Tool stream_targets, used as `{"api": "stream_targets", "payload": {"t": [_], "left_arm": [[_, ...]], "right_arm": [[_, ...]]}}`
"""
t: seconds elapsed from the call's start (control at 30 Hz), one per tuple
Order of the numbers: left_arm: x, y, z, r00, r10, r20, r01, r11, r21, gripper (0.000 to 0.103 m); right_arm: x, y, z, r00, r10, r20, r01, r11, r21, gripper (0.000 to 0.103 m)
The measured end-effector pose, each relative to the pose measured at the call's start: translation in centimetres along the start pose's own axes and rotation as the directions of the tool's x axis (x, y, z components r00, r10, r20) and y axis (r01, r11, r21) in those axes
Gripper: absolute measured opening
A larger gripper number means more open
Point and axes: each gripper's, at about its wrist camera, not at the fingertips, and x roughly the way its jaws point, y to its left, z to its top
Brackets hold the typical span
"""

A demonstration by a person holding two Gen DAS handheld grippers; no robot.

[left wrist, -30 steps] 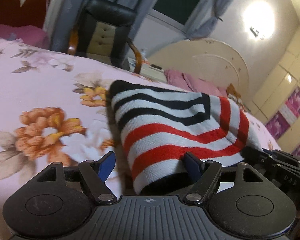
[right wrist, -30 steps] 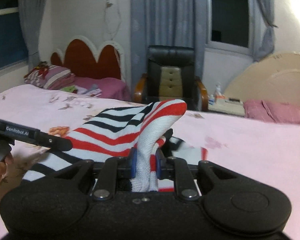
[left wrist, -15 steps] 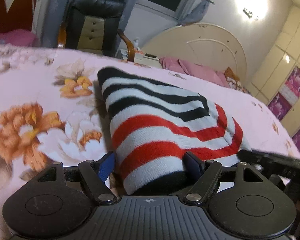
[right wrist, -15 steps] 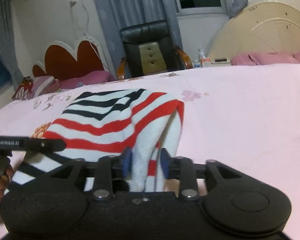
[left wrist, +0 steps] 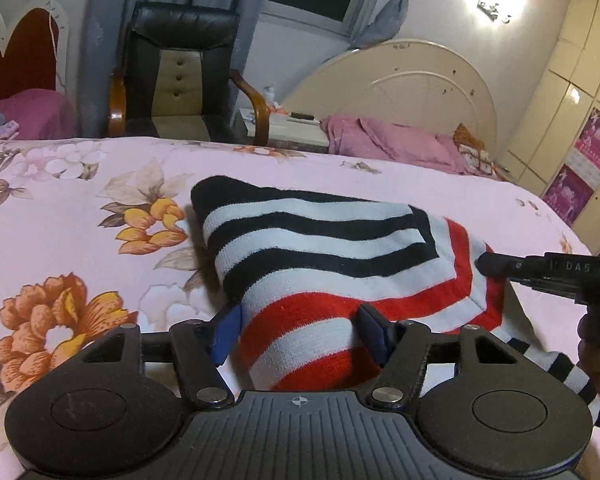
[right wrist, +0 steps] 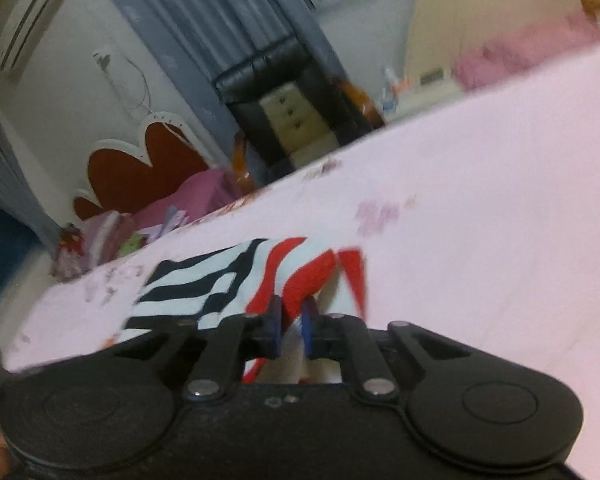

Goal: Fold small clothes

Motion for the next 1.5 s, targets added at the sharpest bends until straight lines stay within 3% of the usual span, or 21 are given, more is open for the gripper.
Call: {"api": "stream_targets", "payload": {"t": [0.1,0.2,0.3,0.33,0.4,0.53,0.67,0.77,0.87,1.0,1.1,1.2,1.3,1.37,1.43,1.5], "left_arm": [[0.7,-0.5,-0.2,1.000,0.009,-0.002,-0.009,1.000,0.011,0.063],[1.3,-1.3,-0.5,0.999,0.041,-0.007,-0.041,0.998,0.048,0.063],[0.5,-1.5,-0.5,0.999,0.049,-0.003,-0.049,0.996,0.069,0.063],[-0.2,-1.4,-0.5,0.999,0.046,0.006,-0.047,0.996,0.070,0.063],[-2.5,-1.4,-0.7,0.998,0.030,0.049,-0.033,0.997,0.064,0.063],[-7.4,-2.1,-2.9,0.993,-0.037,0.110,0.032,0.998,0.048,0.063],[-10.6,-4.5,-5.6,0.989,-0.074,0.130,0.058,0.990,0.125,0.063],[-10.8,-6.2,-6.9,0.996,-0.032,0.085,0.014,0.979,0.202,0.063],[-10.1,-6.6,-8.3,0.999,0.000,0.033,-0.008,0.976,0.218,0.063],[-10.0,-6.4,-9.5,1.000,0.017,0.020,-0.021,0.981,0.193,0.063],[-9.6,-6.3,-10.2,0.999,0.033,0.014,-0.035,0.982,0.184,0.063],[-8.6,-6.1,-10.8,0.998,0.056,-0.002,-0.055,0.984,0.167,0.063],[-8.5,-4.9,-10.9,1.000,0.022,-0.008,-0.022,0.996,0.087,0.063],[-9.6,-4.6,-10.2,0.999,0.031,0.021,-0.033,0.997,0.076,0.063],[-11.0,-4.4,-9.4,0.995,0.055,0.085,-0.063,0.994,0.090,0.063],[-10.9,-3.8,-8.4,0.994,0.059,0.088,-0.065,0.996,0.060,0.063]], "right_arm": [[-0.6,-0.5,-0.2,0.999,-0.021,0.036,0.022,1.000,-0.010,0.009],[0.9,-1.2,-0.5,0.999,-0.053,-0.011,0.053,0.998,-0.019,0.009],[1.0,-1.0,-0.8,0.996,-0.080,-0.031,0.080,0.997,-0.023,0.019],[0.2,-0.6,-0.7,0.996,-0.093,-0.013,0.093,0.995,-0.022,0.023],[-2.2,0.4,-0.6,0.995,-0.088,0.042,0.089,0.996,-0.028,0.023],[-7.2,4.3,-2.1,0.998,-0.007,0.070,0.017,0.989,-0.144,0.019],[-9.6,8.2,-5.2,1.000,0.013,0.006,-0.011,0.947,-0.320,0.014],[-10.0,9.7,-7.7,0.998,-0.055,-0.032,0.035,0.894,-0.447,0.014],[-9.3,9.7,-9.0,0.987,-0.151,-0.049,0.106,0.855,-0.508,0.009],[-9.1,9.1,-10.1,0.977,-0.207,-0.060,0.149,0.850,-0.506,0.009],[-8.6,7.8,-11.0,0.968,-0.242,-0.070,0.179,0.857,-0.483,0.019],[-8.3,6.7,-11.6,0.972,-0.222,-0.075,0.170,0.891,-0.420,0.020],[-8.1,6.3,-11.6,0.976,-0.204,-0.080,0.156,0.903,-0.401,0.020],[-8.8,6.5,-10.7,0.975,-0.200,-0.096,0.150,0.913,-0.380,0.020],[-10.7,7.4,-9.5,0.981,-0.194,-0.026,0.169,0.904,-0.392,0.024],[-11.3,7.9,-8.4,0.985,-0.171,0.003,0.158,0.905,-0.395,0.022]]}}
